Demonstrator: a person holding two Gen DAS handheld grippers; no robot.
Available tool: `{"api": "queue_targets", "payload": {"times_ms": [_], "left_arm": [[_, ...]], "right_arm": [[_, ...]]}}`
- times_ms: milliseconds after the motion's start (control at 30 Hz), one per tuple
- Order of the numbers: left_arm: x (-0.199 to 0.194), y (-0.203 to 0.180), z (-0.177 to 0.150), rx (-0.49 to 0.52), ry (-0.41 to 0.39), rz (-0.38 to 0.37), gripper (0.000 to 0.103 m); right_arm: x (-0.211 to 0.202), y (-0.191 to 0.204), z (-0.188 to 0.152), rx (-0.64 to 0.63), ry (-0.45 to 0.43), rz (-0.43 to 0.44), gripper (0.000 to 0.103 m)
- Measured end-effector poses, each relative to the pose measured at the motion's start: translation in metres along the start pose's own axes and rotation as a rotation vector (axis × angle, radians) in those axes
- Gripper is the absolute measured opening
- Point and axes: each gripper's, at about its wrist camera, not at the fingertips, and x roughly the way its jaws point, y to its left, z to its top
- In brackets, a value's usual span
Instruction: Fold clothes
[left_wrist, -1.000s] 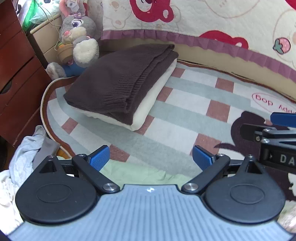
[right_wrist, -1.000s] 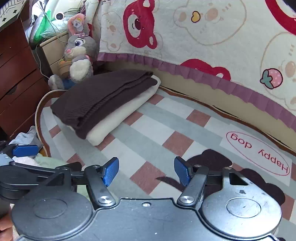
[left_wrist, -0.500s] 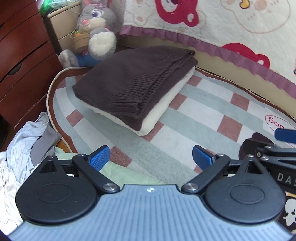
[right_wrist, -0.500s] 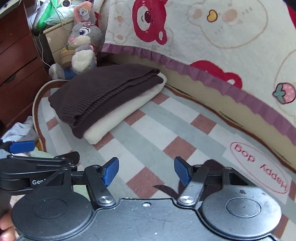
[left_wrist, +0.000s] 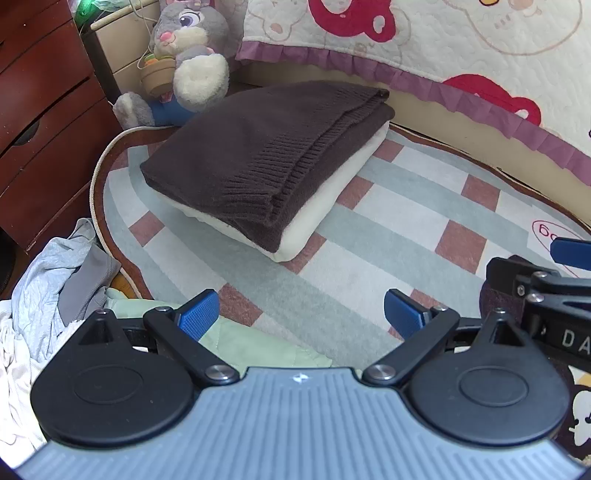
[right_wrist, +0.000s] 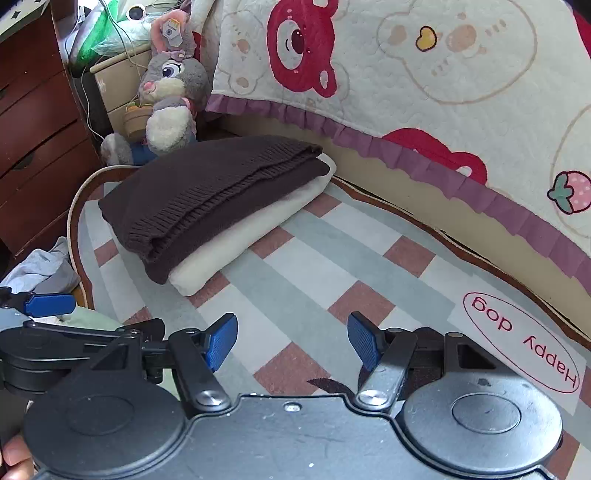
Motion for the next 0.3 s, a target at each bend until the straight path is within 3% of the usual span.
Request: {"api": "queue_targets", "payload": {"times_ms": [300], "left_arm": [[-0.0014, 0.0002, 0.0001, 0.003, 0.001, -0.008, 0.097]], "right_arm": [[-0.0019, -0.0020, -0.0002, 0.018, -0.023, -0.003, 0.071]]}}
